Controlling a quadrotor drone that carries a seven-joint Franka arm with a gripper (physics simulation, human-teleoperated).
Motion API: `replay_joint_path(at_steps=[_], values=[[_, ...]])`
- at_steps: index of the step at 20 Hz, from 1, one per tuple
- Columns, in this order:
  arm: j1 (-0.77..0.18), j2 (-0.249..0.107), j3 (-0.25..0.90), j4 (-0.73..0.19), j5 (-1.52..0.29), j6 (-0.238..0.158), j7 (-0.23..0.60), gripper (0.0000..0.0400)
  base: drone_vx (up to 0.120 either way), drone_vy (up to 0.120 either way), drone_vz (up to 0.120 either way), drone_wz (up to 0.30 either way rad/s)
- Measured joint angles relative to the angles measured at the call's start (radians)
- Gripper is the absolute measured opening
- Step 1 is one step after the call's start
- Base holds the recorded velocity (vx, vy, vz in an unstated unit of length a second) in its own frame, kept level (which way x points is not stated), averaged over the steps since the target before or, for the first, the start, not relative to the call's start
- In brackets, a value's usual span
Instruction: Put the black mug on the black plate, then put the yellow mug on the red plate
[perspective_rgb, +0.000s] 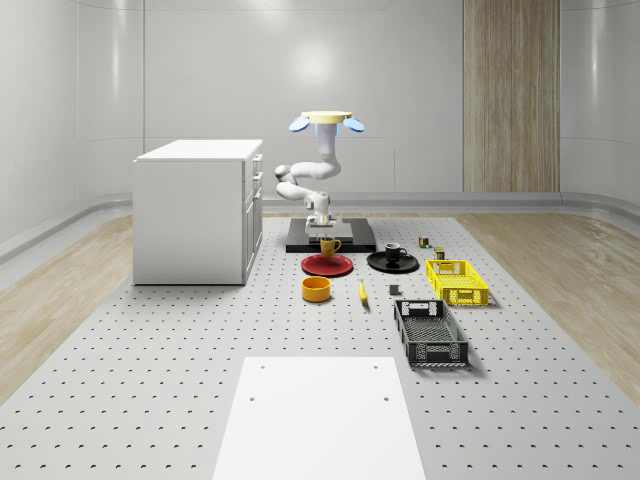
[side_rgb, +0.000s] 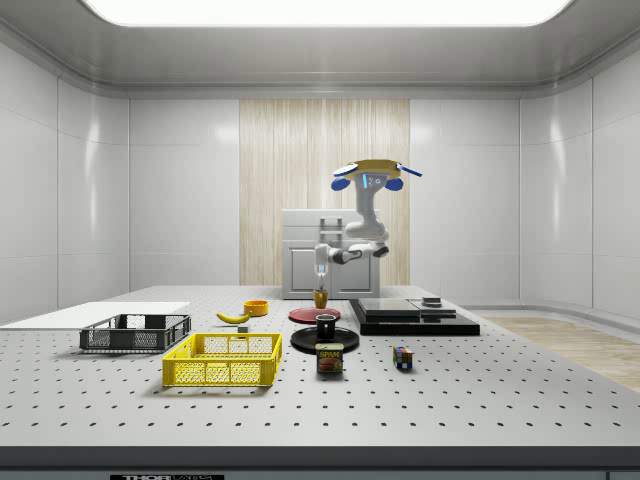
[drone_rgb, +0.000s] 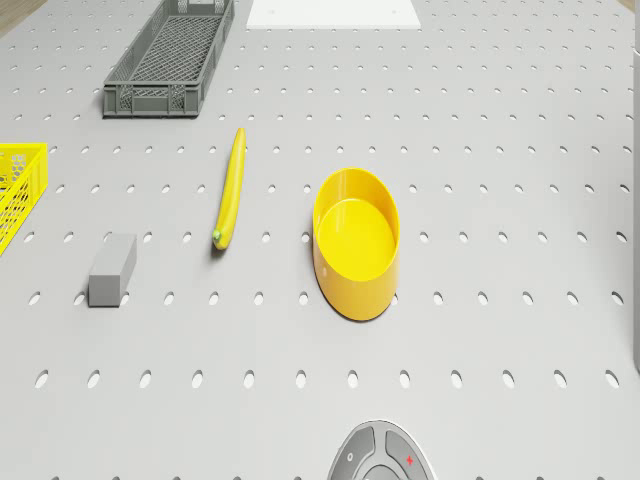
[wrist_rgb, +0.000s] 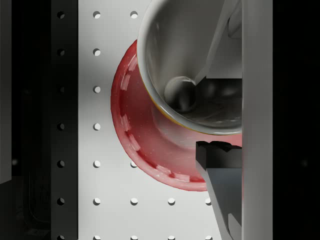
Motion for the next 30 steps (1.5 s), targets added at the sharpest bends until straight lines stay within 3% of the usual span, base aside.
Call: replay_joint_path(at_steps=[11,14,18,23,30], values=[[0.009,0.002,-0.05,0.053,-0.045,0.045,-0.039,0.011,0.0,0.0,0.0,0.0],[0.011,0.004,-0.053,0.055,-0.048,0.045,-0.042,0.0251,0.0,0.0,0.0,0.0],[0.025,0.001,-0.028,0.035,-0.025,0.028,-0.046,0.0345,0.0,0.0,0.0,0.0],[0.041,-0.003,0.01,0.005,0.011,0.004,-0.047,0.0384,0.0,0.0,0.0,0.0],[0.049,-0.004,0.029,-0.008,0.029,-0.008,-0.048,0.0397,0.0,0.0,0.0,0.0]])
